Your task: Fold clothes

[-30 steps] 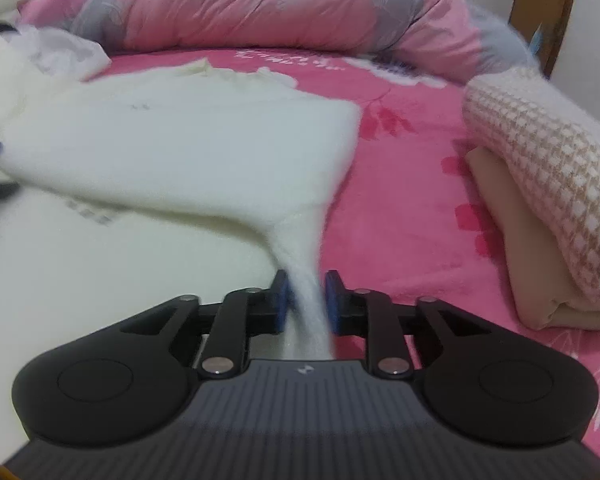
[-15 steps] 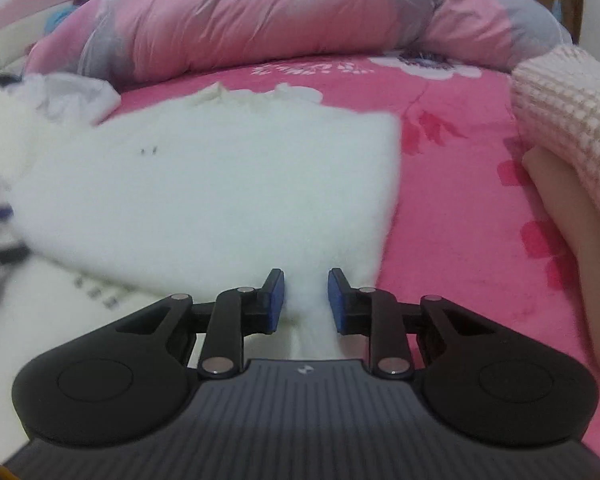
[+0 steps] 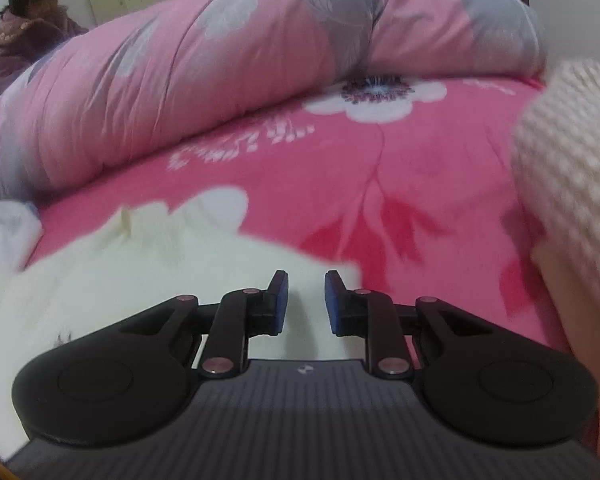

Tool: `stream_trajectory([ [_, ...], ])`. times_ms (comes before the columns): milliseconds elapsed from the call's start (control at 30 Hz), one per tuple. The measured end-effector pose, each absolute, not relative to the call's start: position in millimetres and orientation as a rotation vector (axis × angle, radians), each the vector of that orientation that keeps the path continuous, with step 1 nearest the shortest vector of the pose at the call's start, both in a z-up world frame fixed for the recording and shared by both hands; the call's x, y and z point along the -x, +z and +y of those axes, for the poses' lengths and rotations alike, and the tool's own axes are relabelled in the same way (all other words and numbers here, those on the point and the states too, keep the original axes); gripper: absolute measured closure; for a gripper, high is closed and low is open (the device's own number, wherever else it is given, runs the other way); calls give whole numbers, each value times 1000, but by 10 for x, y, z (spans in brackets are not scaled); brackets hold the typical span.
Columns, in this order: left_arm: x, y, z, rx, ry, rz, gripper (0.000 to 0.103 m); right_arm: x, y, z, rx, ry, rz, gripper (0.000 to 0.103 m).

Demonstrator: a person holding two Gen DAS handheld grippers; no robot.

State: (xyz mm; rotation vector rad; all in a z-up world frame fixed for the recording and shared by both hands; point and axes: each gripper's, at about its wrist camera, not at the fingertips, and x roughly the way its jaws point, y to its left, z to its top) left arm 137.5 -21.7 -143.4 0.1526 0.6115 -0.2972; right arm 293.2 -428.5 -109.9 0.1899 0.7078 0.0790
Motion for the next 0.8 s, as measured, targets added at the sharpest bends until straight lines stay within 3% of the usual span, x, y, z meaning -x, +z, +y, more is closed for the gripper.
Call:
stream_trajectory([
  [133,-1363,-1423,-205,-145,-299,606,7,-3163,-1355,-4220,-131,10,760,85],
  [333,-1178,-1241,9,-30,-320,546,7,-2592,-695,-3724,23,87,703,81],
  [500,-1083,-1201,319,76,-282,540,8,-1811,-466,-3134,-43,385,650,62],
  [667,-1328,-1206,686,243,-222,601,21,-1367,-914,-2868,-377,510,824,62],
  [800,-1620,-1321,807,275,-222,684,43,-1155,-1174,-2997,-594,406,861,62],
])
